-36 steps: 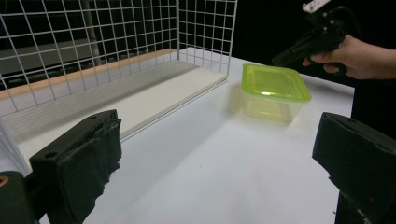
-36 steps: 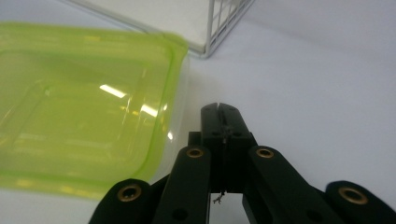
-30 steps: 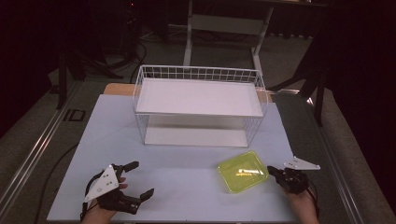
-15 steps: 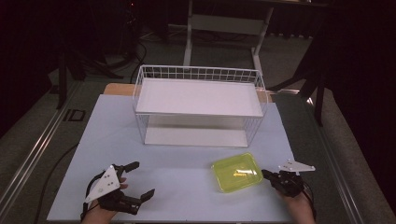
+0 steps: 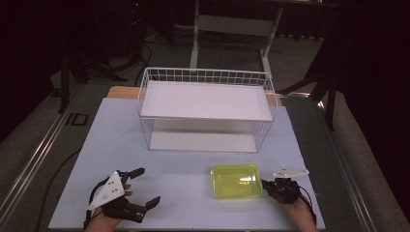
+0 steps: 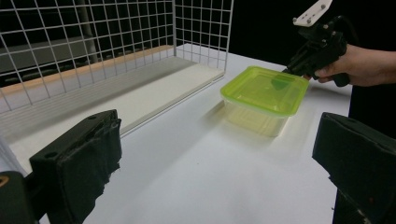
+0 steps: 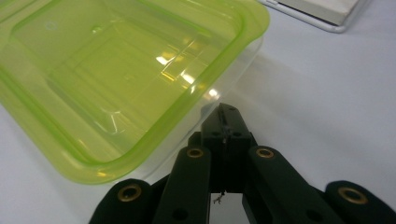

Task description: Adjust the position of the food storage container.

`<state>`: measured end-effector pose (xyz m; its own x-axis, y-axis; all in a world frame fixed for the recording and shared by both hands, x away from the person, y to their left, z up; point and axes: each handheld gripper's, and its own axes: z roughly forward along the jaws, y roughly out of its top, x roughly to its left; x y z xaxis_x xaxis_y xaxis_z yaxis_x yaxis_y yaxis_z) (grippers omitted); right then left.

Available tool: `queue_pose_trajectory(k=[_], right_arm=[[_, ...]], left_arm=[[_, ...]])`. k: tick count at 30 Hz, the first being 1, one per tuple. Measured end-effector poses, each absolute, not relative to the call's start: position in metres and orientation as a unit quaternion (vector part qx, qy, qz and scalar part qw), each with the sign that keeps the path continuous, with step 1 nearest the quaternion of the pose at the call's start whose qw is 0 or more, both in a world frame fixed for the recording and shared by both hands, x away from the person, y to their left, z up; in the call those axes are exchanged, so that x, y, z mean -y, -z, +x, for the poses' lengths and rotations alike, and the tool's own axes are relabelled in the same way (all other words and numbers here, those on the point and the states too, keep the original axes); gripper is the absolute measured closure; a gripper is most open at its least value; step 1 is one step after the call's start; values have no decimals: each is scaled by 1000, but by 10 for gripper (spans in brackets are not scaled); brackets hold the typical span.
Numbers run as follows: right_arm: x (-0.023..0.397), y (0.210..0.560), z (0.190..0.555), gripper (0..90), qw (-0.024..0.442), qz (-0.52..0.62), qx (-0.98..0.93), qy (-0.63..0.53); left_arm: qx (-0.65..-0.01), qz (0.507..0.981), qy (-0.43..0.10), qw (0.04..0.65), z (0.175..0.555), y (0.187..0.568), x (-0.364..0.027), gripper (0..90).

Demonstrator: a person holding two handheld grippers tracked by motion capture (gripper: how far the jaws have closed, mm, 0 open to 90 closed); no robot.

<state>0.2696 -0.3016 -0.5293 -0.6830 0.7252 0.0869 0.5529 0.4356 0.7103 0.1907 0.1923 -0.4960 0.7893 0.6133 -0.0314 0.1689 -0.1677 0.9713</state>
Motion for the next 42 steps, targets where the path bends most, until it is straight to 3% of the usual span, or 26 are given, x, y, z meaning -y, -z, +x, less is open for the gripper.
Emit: queue_pose_trajectory(k=[18, 42], right_arm=[[279, 531, 274, 900, 97, 356, -862, -347], [193, 533, 290, 900, 57, 282, -892, -348]], left_arm=[[-264, 741, -187, 588, 191, 497, -192, 22], [-264, 743, -182, 587, 191, 497, -192, 21]])
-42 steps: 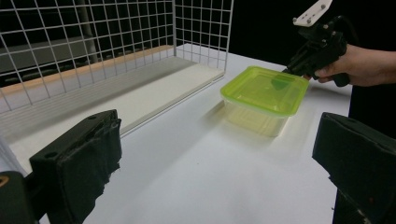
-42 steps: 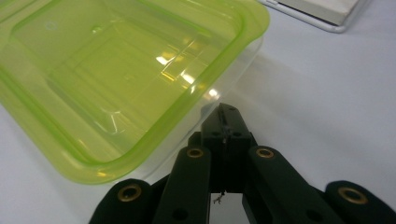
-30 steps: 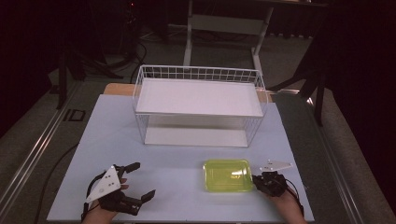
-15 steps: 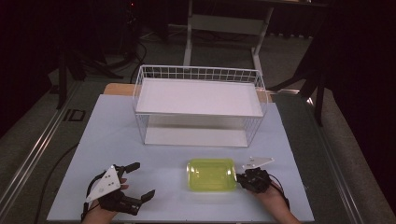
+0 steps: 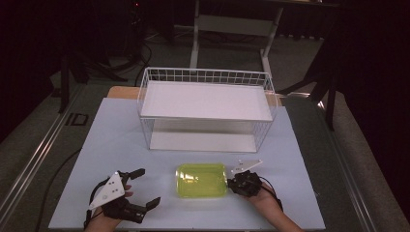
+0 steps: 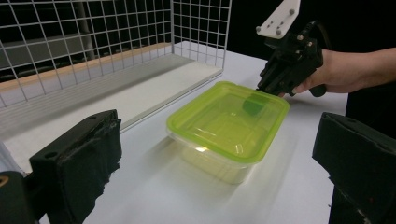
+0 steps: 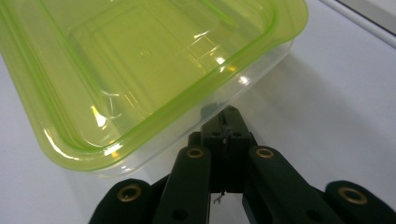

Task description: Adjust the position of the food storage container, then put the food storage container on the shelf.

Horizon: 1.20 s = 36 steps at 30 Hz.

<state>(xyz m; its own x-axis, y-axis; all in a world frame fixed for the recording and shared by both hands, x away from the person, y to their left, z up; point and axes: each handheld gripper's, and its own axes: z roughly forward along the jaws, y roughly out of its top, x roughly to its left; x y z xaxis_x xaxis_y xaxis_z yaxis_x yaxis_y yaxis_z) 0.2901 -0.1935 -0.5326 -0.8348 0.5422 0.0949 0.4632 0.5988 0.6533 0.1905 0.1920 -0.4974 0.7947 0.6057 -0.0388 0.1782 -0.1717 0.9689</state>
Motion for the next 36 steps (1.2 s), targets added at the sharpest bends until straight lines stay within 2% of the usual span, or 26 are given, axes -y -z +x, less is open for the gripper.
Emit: queue_pose_trajectory(k=[8, 11, 15, 19, 21, 24, 26, 27, 29, 30, 32, 33, 36], right_arm=[[192, 532, 292, 900, 67, 284, -893, -344], [206, 523, 290, 876, 98, 299, -882, -350], [221, 507, 283, 782, 117, 313, -868, -369], [230, 490, 270, 625, 142, 307, -856, -390], [233, 482, 263, 472, 147, 306, -847, -409], [237, 471, 257, 315, 151, 316, -829, -437], [237, 467, 256, 165, 146, 315, -827, -443], [237, 464, 255, 137, 149, 309, -827, -446], [235, 458, 252, 119, 162, 299, -825, -450], [234, 456, 251, 157, 171, 289, -826, -452], [231, 452, 252, 157, 152, 282, -835, -448], [230, 450, 251, 194, 154, 287, -826, -461], [227, 447, 250, 199, 142, 291, -814, -483]], left_arm=[[-263, 743, -182, 588, 189, 497, -192, 22], [-266, 739, -171, 595, 190, 497, -192, 21], [-266, 742, -169, 592, 191, 496, -190, 21], [-265, 738, -166, 598, 191, 491, -187, 21], [-266, 738, -160, 598, 190, 487, -185, 21], [-258, 745, -157, 594, 191, 480, -180, 21], [-256, 750, -156, 589, 191, 475, -176, 21], [-254, 754, -159, 585, 191, 472, -175, 21], [-245, 757, -164, 583, 193, 467, -172, 22], [-243, 761, -169, 578, 194, 464, -170, 22], [-247, 759, -163, 580, 198, 458, -168, 25], [-249, 758, -160, 581, 200, 455, -167, 42], [-263, 749, -137, 592, 207, 450, -164, 42]])
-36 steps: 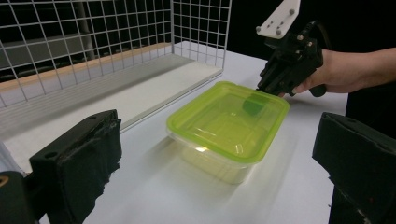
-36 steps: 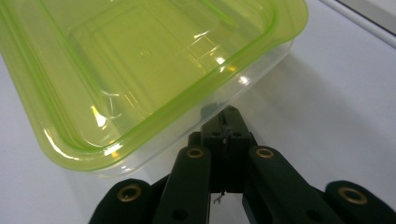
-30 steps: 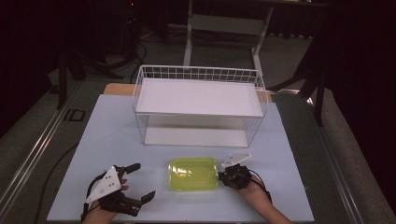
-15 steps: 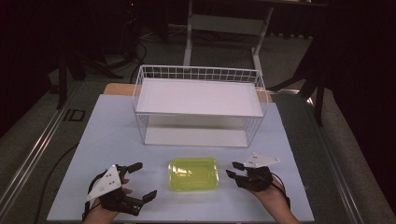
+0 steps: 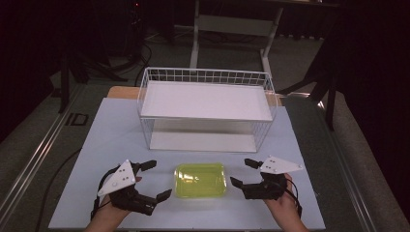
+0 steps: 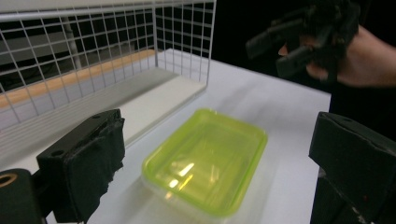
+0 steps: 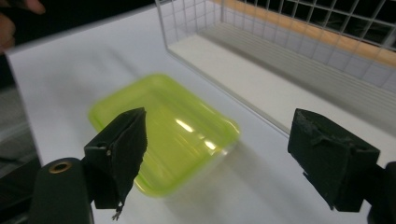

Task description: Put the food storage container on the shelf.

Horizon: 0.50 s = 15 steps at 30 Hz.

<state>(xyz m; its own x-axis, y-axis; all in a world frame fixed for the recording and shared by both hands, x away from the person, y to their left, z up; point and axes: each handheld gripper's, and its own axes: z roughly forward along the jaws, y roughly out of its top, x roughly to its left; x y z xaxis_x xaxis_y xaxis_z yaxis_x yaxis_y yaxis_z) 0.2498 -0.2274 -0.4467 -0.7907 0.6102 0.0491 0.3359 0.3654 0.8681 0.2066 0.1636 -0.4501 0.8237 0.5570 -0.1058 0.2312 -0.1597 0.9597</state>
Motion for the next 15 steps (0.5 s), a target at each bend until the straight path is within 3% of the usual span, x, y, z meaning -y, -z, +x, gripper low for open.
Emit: queue_pose_trajectory(k=[8, 10, 15], right_arm=[[213, 443, 253, 180, 156, 283, -823, -467], [210, 444, 255, 126, 149, 293, -825, -459], [206, 452, 265, 116, 116, 338, -822, -443]], left_arm=[[-303, 761, -86, 567, 221, 447, -148, 17], [-311, 769, -89, 552, 223, 447, -144, 14], [-340, 772, -79, 531, 230, 456, -139, 14]])
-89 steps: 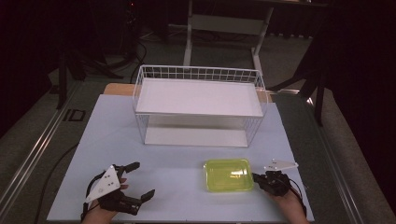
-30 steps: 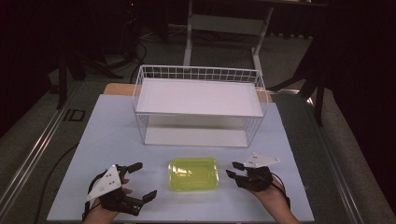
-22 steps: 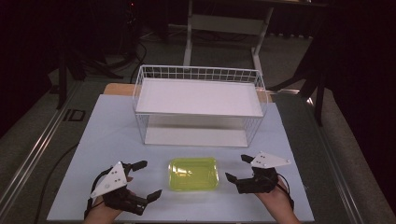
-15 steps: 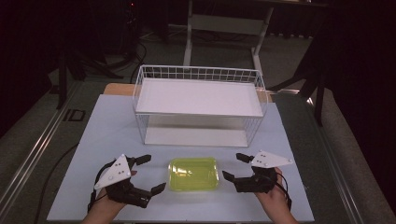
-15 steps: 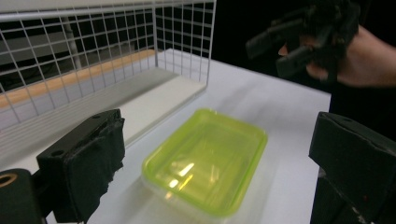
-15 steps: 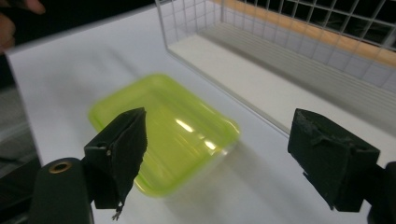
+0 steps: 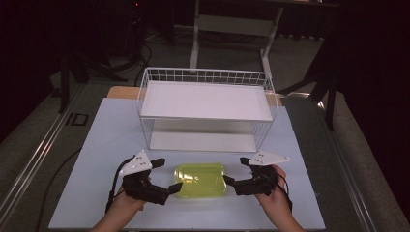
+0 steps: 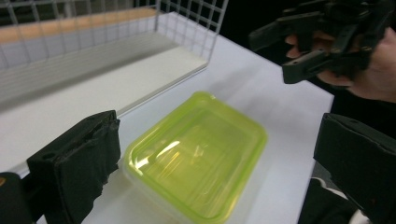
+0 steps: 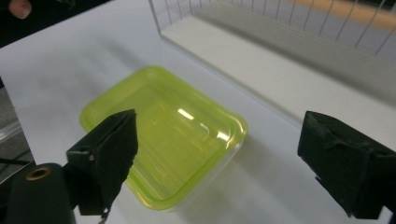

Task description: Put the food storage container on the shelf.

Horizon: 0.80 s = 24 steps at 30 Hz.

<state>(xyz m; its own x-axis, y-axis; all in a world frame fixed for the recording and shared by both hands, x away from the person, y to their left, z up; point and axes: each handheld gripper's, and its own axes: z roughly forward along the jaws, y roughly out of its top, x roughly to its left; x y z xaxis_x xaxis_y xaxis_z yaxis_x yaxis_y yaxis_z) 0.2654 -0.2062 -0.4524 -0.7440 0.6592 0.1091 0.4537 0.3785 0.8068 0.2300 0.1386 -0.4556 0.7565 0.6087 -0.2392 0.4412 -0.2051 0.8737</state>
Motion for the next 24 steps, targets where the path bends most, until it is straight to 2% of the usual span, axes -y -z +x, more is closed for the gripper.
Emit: queue_pose_trajectory(k=[4, 14, 16, 19, 24], right_arm=[[203, 459, 269, 112, 121, 355, -821, -432], [205, 482, 286, 169, 42, 421, -804, -418], [206, 486, 288, 215, 18, 434, -797, -420], [207, 492, 290, 235, -5, 450, -789, -417], [204, 500, 291, 321, -26, 465, -787, -405]], left_arm=[[-361, 775, -60, 515, 237, 467, -136, 14], [-424, 759, -13, 494, 253, 491, -134, 18], [-440, 752, -5, 491, 256, 495, -134, 38], [-455, 744, 11, 489, 259, 501, -135, 56], [-481, 737, 29, 475, 261, 511, -135, 153]])
